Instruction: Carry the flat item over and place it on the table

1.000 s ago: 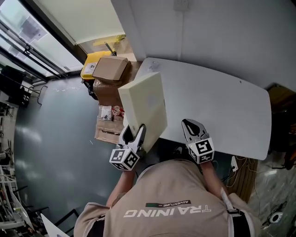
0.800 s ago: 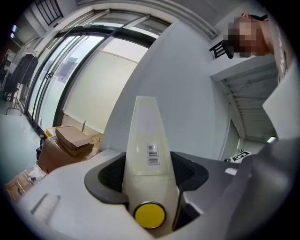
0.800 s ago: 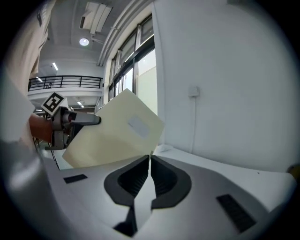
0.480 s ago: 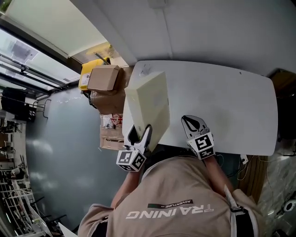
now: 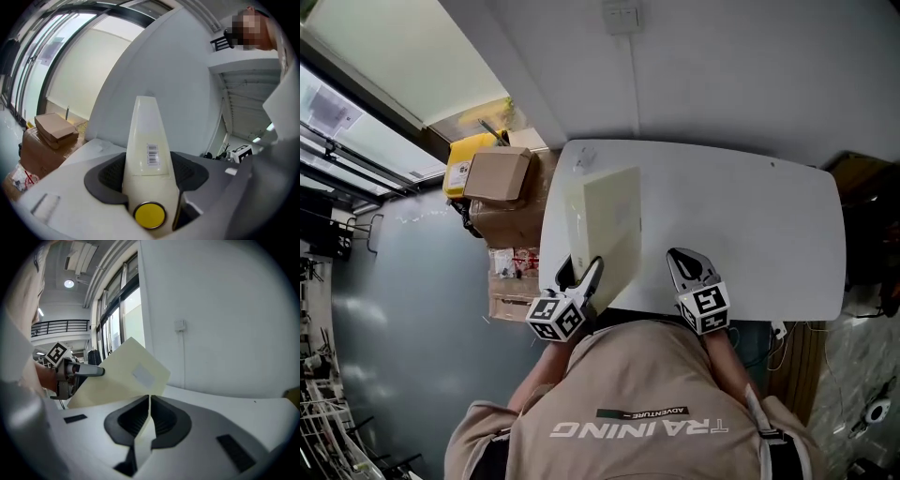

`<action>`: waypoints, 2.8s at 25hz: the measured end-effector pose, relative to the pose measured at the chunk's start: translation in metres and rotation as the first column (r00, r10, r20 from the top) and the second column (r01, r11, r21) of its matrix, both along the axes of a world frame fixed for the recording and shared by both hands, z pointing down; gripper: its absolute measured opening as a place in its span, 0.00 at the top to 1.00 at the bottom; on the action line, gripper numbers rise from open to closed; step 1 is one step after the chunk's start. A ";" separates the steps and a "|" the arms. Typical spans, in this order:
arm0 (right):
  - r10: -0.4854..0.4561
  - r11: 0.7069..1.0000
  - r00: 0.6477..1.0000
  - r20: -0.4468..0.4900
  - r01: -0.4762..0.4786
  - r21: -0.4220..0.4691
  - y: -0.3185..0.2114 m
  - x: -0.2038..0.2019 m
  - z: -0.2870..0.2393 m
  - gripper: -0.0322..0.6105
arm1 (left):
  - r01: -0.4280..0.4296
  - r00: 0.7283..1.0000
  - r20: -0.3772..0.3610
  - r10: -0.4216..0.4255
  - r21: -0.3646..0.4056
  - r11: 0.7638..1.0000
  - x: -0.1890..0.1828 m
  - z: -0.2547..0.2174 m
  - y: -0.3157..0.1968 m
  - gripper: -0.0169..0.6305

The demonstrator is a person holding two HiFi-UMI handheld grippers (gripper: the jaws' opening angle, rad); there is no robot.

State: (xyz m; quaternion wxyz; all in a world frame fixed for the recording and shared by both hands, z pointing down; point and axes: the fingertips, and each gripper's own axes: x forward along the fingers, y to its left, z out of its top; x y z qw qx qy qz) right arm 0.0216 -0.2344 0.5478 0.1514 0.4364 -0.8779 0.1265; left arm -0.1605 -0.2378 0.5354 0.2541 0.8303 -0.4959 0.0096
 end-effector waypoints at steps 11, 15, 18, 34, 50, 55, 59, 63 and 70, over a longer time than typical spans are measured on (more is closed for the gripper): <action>0.123 0.992 0.992 0.002 -0.123 -0.032 -0.013 -0.024 0.008 0.93 | -0.152 0.958 -0.282 0.059 -0.321 0.935 -0.040 0.051 -0.061 0.54; 0.152 0.987 0.988 -0.016 -0.153 -0.040 -0.012 -0.033 0.012 0.93 | -0.213 0.924 -0.381 0.037 -0.431 0.877 -0.052 0.082 -0.069 0.54; 0.178 0.982 0.984 -0.031 -0.180 -0.051 -0.010 -0.036 0.016 0.93 | -0.225 0.899 -0.437 -0.010 -0.482 0.847 -0.066 0.103 -0.076 0.54; 0.205 0.970 0.973 -0.109 -0.217 -0.106 -0.010 -0.069 0.031 0.93 | -0.343 0.722 -0.681 -0.125 -0.509 0.790 -0.117 0.186 -0.099 0.53; 0.048 0.990 0.986 -0.161 -0.068 -0.122 -0.038 -0.146 0.041 0.93 | -0.456 0.466 -0.866 -0.182 -0.412 0.789 -0.125 0.215 -0.093 0.53; 0.025 0.991 0.985 -0.170 -0.047 -0.126 -0.040 -0.157 0.042 0.93 | -0.417 0.498 -0.840 -0.216 -0.451 0.789 -0.132 0.218 -0.094 0.52; 0.009 0.991 0.985 -0.173 -0.032 -0.128 -0.041 -0.162 0.044 0.93 | -0.375 0.546 -0.809 -0.220 -0.470 0.799 -0.150 0.221 -0.096 0.51; -0.001 0.992 0.985 -0.173 -0.022 -0.128 -0.040 -0.165 0.043 0.93 | -0.378 0.457 -0.850 -0.262 -0.452 0.808 -0.157 0.207 -0.098 0.45; -0.006 0.991 0.985 -0.170 -0.016 -0.131 -0.044 -0.166 0.044 0.93 | -0.263 0.684 -0.696 -0.217 -0.514 0.817 -0.168 0.225 -0.097 0.43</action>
